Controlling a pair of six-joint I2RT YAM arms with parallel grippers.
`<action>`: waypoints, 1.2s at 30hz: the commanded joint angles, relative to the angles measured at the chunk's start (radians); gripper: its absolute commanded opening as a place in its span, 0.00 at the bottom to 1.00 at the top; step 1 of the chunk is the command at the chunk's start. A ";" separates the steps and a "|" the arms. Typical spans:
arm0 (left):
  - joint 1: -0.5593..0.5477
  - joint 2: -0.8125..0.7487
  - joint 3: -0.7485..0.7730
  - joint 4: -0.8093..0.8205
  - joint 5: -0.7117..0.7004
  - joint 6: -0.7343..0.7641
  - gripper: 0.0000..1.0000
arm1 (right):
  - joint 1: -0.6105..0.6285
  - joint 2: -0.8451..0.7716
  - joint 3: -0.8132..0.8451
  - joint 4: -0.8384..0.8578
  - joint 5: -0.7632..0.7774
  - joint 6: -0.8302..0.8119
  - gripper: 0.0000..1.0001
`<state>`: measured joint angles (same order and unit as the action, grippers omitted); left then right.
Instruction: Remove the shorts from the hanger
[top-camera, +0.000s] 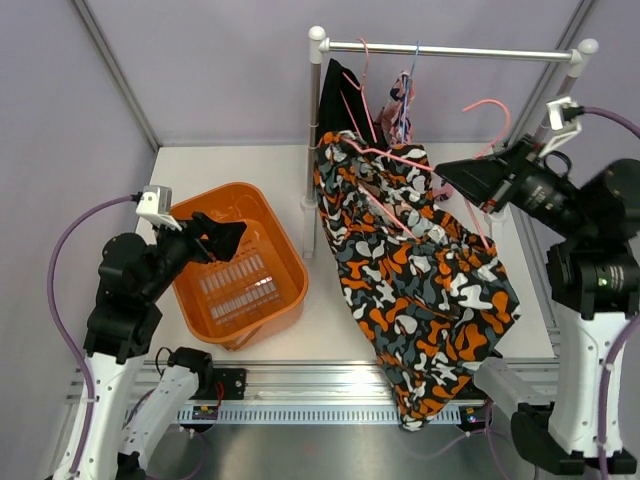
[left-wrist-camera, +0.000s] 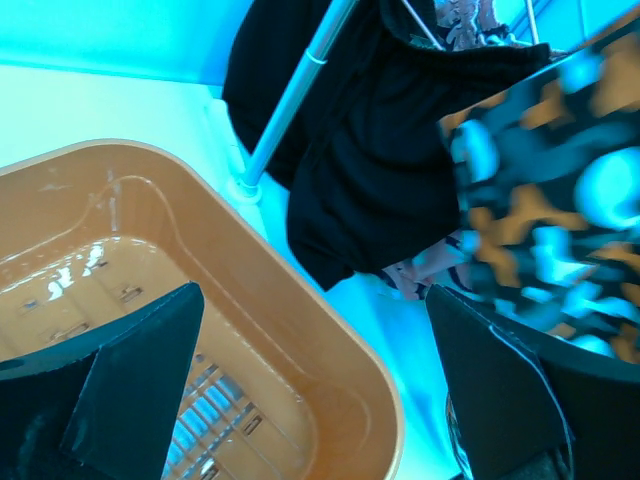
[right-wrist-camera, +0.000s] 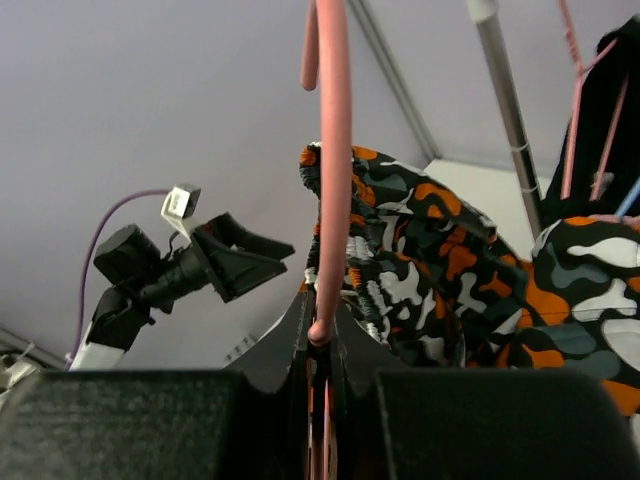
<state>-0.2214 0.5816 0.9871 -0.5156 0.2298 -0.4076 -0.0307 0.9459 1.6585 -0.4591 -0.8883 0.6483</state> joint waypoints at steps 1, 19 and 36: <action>-0.003 0.043 0.044 0.081 0.054 -0.040 0.99 | 0.168 0.028 0.021 -0.049 0.105 -0.147 0.00; -0.194 0.187 0.107 0.164 -0.041 -0.098 0.99 | 0.801 0.290 0.099 -0.148 0.859 -0.363 0.00; -0.432 0.343 0.136 0.275 -0.397 -0.145 0.98 | 0.904 0.363 0.184 -0.202 0.997 -0.389 0.00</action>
<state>-0.6357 0.9192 1.0805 -0.3328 -0.0486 -0.5396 0.8574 1.3079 1.7893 -0.6903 0.0620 0.2745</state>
